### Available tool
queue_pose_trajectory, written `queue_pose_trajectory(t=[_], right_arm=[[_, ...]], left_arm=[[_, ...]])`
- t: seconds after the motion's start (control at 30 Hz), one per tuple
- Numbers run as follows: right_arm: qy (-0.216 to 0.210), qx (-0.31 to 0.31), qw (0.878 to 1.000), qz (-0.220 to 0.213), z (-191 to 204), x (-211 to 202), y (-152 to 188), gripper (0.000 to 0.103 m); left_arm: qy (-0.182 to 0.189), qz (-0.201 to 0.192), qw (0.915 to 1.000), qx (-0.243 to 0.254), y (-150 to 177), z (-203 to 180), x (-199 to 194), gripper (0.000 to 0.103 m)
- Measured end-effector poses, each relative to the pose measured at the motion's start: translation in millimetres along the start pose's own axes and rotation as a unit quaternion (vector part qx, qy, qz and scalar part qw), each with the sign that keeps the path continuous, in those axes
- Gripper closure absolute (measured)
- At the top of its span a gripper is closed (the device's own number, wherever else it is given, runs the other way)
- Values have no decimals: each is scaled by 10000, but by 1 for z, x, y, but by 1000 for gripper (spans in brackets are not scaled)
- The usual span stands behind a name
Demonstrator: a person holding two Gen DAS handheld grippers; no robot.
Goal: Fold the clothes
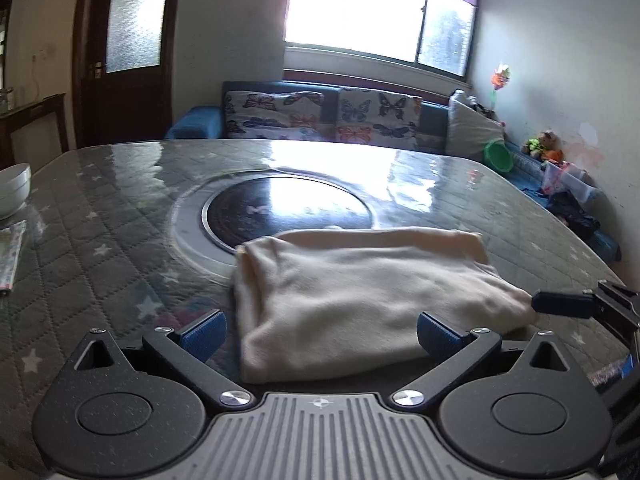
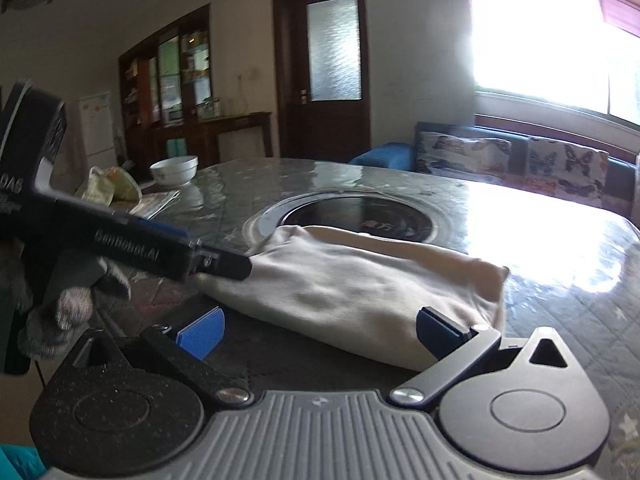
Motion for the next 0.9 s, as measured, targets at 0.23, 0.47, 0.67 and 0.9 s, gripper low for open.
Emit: queue_pose_trajectory(t=[0.23, 0.47, 0.67, 0.9], right_arm=[[-392, -396, 9982, 199, 27, 25, -5, 0], [-744, -872, 9929, 331, 54, 46, -15, 1], [-882, -1305, 9870, 324, 78, 60, -20, 10], [-1126, -1834, 9759, 353, 107, 71, -13, 29]], left_arm=[[-214, 111, 9995, -214, -6, 33, 12, 0], [-379, 140, 9976, -569, -13, 72, 19, 0], [-487, 71, 9951, -856, -22, 98, 17, 0], [-298, 87, 9927, -1167, -20, 106, 19, 0]])
Point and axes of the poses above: each gripper's, at about its wrist camera, not at the fingertips, and x roughly the way its jaws point, z to its left, y to its underside, the point moved 9 cm from there along x, roughly the way its jaws point, and after that the axes turned 15 degrees about y, right-handed, at the moved point
